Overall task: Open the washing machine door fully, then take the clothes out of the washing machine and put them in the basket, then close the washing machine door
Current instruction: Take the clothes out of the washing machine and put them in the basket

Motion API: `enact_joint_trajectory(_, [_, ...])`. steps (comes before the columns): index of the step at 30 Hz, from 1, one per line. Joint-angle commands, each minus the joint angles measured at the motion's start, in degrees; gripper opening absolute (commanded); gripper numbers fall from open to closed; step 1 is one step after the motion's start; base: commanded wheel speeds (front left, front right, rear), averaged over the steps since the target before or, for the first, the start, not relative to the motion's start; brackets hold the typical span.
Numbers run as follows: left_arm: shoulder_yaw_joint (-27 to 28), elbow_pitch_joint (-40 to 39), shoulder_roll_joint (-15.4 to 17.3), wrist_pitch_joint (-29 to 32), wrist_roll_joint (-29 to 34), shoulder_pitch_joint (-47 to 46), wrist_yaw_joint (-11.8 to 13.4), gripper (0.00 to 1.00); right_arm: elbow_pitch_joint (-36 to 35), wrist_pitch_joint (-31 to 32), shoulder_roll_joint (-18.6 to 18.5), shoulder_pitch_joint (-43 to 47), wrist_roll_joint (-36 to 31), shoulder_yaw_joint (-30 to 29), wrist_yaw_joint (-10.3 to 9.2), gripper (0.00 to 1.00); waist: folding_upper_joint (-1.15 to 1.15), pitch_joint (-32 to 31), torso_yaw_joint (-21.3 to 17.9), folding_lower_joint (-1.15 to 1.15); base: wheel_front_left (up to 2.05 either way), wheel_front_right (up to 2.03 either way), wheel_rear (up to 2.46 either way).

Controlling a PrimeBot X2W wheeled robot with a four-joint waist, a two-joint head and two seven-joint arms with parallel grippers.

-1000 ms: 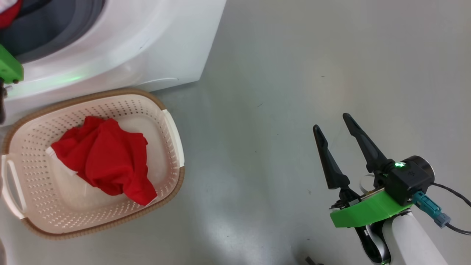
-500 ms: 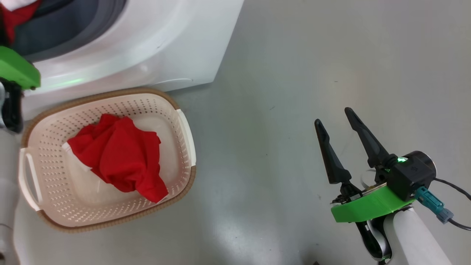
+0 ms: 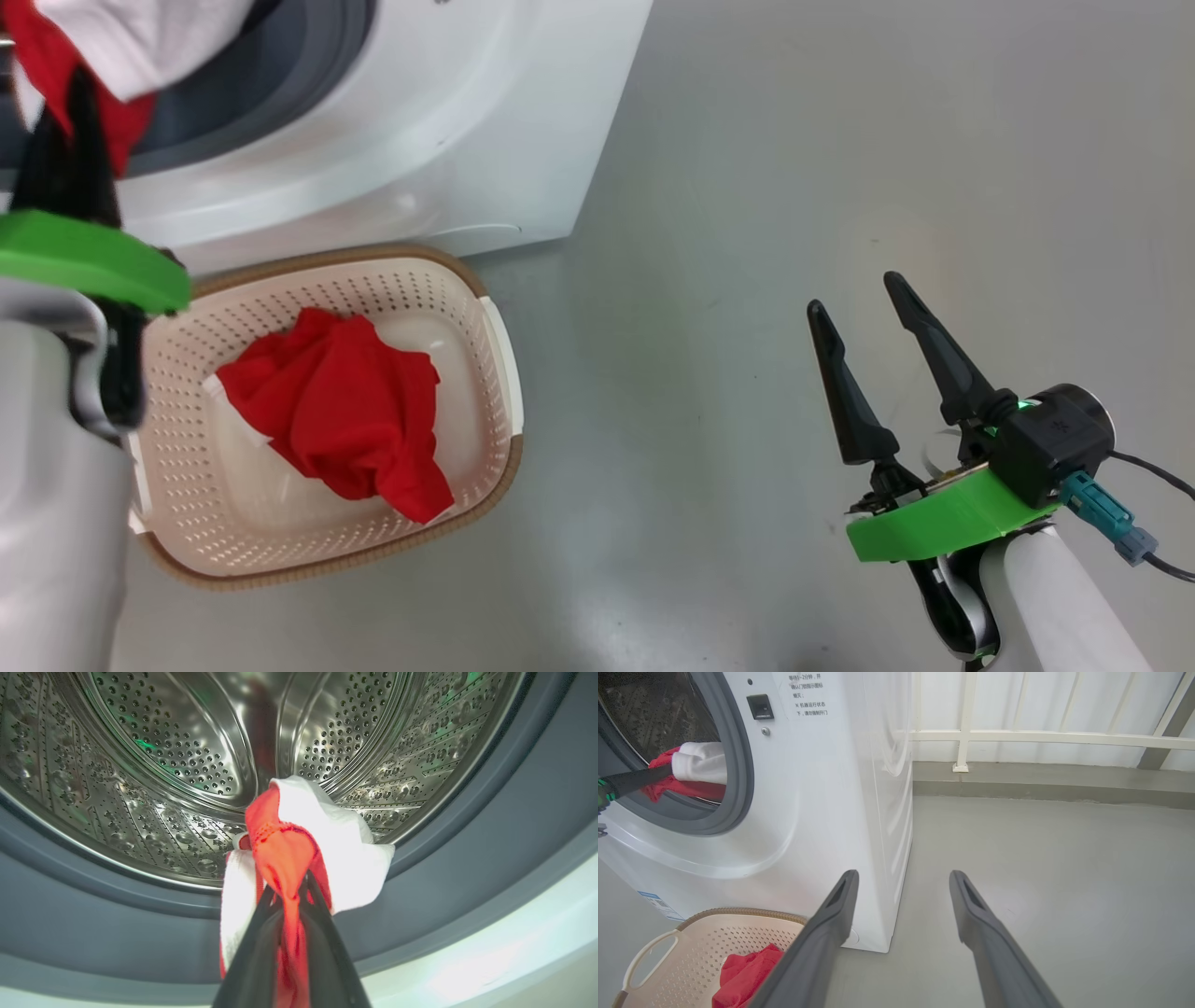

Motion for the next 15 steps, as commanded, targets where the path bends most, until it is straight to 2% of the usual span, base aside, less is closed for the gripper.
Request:
enact_joint_trajectory(1, [1.6, -3.09, 2.02, -0.63, 0.89, 2.16, 0.92, 0.0, -1.0, -0.37, -0.44, 0.55, 0.36, 0.62, 0.35, 1.0, 0.0, -0.88, 0.54, 0.0, 0.0, 0.0, 0.0])
enact_joint_trajectory(15, [2.32, -18.22, -0.07, -0.64, 3.4, 16.05, 4.7, 0.0, -0.88, -0.37, -0.44, 1.89, 0.0, -0.25, 0.35, 1.0, 0.0, -4.93, 2.41, 0.0, 0.0, 0.0, 0.0])
